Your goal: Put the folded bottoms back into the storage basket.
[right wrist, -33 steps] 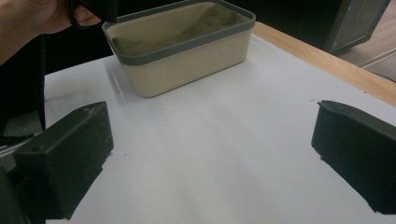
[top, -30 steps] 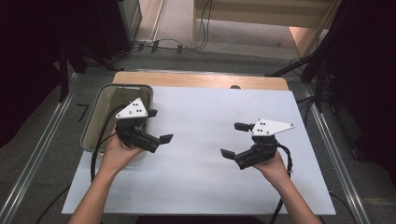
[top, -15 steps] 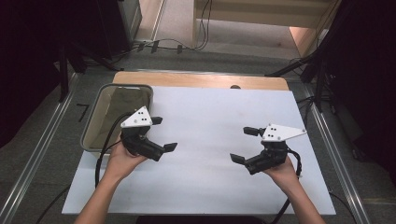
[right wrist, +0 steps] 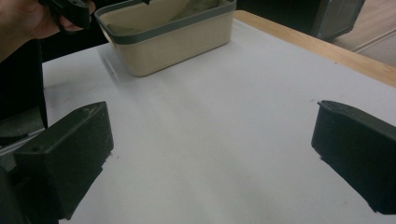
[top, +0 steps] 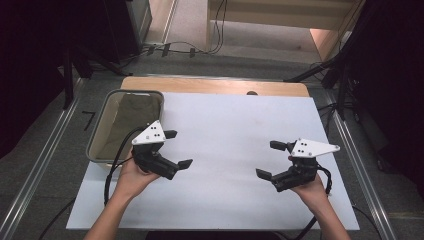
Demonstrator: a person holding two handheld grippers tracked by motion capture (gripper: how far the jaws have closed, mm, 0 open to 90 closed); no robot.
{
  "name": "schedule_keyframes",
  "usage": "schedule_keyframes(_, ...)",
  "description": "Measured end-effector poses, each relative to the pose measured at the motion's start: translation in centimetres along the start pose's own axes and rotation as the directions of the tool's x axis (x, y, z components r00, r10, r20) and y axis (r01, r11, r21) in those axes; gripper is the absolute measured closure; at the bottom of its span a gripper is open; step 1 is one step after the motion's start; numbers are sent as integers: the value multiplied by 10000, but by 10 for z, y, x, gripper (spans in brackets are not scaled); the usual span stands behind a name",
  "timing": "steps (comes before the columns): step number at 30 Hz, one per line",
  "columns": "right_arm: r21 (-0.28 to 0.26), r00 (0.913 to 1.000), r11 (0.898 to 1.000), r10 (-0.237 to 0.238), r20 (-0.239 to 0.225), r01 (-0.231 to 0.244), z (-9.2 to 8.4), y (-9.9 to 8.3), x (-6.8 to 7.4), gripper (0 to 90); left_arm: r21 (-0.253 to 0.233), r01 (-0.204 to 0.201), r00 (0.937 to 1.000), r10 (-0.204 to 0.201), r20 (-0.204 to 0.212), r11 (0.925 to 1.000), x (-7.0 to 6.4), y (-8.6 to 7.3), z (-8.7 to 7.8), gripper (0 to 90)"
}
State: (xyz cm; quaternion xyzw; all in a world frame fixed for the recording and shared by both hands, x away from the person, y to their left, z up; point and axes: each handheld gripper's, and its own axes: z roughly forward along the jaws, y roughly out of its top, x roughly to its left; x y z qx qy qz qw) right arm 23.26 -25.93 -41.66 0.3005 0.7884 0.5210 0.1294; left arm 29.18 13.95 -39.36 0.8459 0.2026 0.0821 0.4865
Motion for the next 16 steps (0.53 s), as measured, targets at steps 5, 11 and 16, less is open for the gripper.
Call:
schedule_keyframes(5, -141, 9999, 9999, 70, 92, -69, -5, -1, -1, 0, -2, 72, 10000, -72, 5, 10000, 2, -2, -1, 0)
schedule_keyframes(11, -123, 9998, 9999, 111, 153, -109, -7, -3, -3, 0, -103, 81, 10000, -81, 12, 9999, 1, -2, -1, 0)
schedule_keyframes(16, -105, 9997, 9999, 97, 221, -95, -8, -4, -3, 0, -74, 72, 10000, -72, 16, 9999, 1, -2, 0, 0)
